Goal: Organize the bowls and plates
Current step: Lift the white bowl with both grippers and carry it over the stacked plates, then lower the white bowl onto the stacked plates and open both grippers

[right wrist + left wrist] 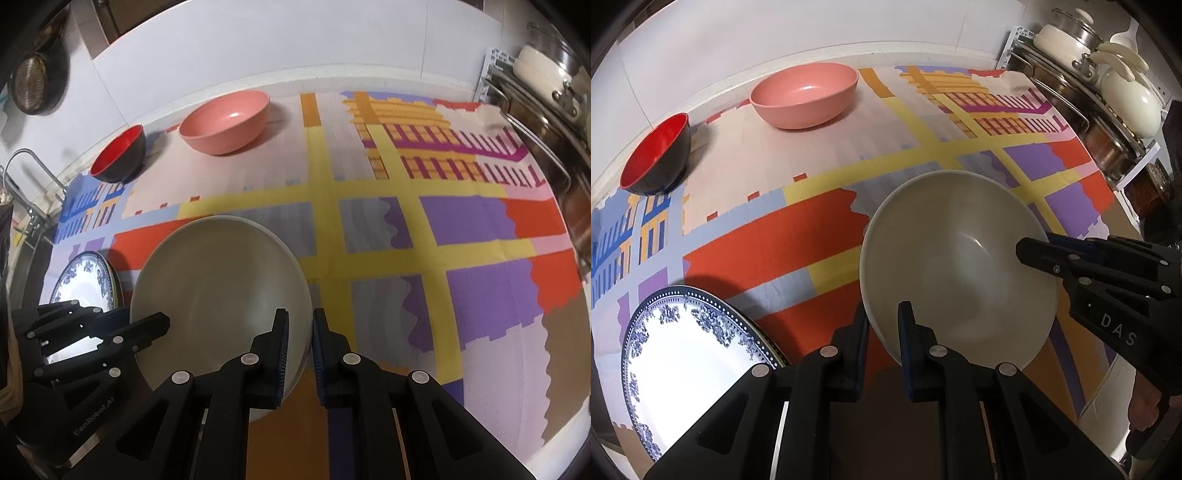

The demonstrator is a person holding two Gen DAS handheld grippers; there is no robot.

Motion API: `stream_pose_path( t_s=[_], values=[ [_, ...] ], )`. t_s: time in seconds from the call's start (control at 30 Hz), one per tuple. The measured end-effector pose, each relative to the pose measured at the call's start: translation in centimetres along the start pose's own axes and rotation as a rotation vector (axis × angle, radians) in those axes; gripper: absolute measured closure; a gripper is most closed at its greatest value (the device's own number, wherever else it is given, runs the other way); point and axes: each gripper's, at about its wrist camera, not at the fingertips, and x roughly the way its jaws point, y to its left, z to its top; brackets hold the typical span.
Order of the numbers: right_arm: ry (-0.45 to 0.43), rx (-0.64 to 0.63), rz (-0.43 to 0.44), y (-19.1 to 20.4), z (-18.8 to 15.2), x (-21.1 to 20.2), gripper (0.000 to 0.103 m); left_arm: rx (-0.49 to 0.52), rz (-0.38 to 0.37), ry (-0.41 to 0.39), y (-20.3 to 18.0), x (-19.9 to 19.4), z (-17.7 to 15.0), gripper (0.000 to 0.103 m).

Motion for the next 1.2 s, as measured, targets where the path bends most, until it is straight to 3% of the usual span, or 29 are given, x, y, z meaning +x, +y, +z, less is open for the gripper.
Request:
stream_pose_path(
  t_s=[0.37,0.47,0.5,0.57,0.7,0.93,1.2],
  values=[
    [0.016,0.016,0.021,-0.3,-0.1,0.4,0.088,-0.004,-0.008,0.004,0.0,0.1,0.1,0.082],
    [0.032,0.016,0.03,-0.3,-0.1,0.6,0.087,-0.009,-0.009,-0.005,0.1,-0.1,0.2,0.067],
    [0.034,0.018,0.033,-0.3,-0.1,0.6,0.079,-0.009,-0.009,-0.012,0.1,-0.2,0.2,0.058],
    [0.023,0.022,0.03,-0.3,-0.1,0.4,0.068,-0.013,-0.002,-0.026,0.2,-0.5,0.3,0.055],
    [-0.008,0.014,-0.003,-0.3,0.3,-0.3,0.067,-0.028,0.026,-0.057,0.9,-1.2,0.5,0.048],
    [-0.085,-0.027,-0.053,0.5,1.8,-2.1,0.062,-0.038,0.062,-0.138,2.4,-3.6,1.7,0.045],
    [-0.154,-0.051,-0.004,2.2,4.4,-3.2,0.062,-0.049,0.094,-0.205,4.3,-5.8,3.5,0.044]
  ],
)
